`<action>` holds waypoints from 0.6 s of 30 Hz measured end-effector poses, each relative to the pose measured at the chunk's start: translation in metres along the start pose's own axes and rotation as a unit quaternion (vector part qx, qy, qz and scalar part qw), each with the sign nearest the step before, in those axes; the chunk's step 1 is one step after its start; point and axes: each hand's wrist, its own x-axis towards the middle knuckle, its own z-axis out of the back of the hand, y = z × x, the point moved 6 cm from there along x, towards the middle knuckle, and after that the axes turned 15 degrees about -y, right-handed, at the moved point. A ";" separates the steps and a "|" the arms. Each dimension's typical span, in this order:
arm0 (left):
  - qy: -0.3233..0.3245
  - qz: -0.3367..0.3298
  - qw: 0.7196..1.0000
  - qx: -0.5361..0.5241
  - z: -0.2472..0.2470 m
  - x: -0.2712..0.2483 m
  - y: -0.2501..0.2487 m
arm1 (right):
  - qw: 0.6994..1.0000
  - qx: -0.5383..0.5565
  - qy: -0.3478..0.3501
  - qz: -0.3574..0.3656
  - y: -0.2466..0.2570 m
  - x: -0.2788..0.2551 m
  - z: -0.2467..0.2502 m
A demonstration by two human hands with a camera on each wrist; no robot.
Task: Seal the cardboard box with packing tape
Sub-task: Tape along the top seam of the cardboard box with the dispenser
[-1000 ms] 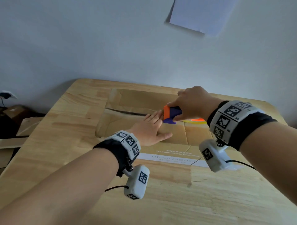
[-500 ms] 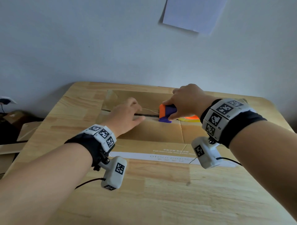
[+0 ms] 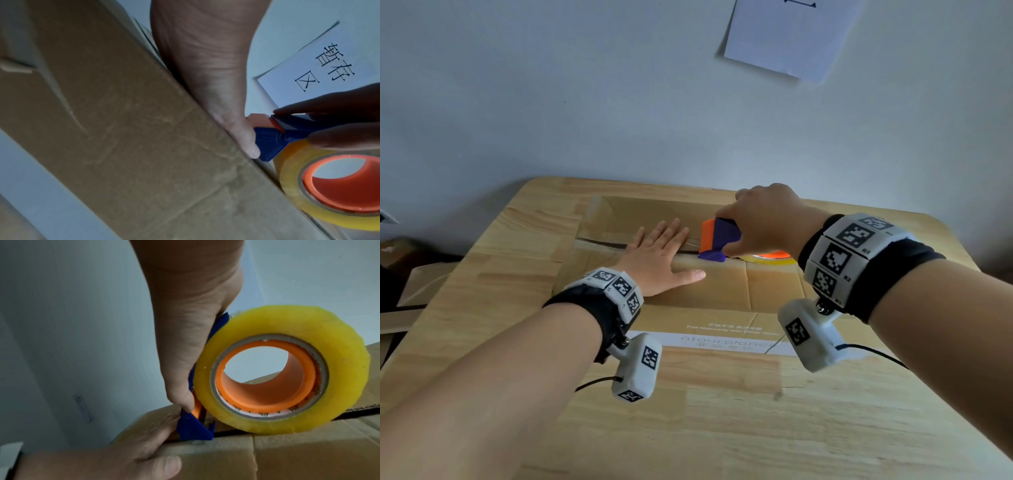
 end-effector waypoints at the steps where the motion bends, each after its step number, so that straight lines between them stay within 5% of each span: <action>1: 0.001 0.002 1.000 0.001 0.002 -0.005 0.008 | 1.000 0.027 -0.005 -0.004 0.003 0.003 0.002; 8: -0.019 0.003 1.000 0.021 0.011 -0.011 0.032 | 0.988 0.138 -0.043 -0.048 0.002 0.015 0.011; 18: -0.041 -0.018 0.999 0.022 0.012 0.005 0.023 | 0.985 0.156 -0.061 -0.035 0.008 0.015 0.012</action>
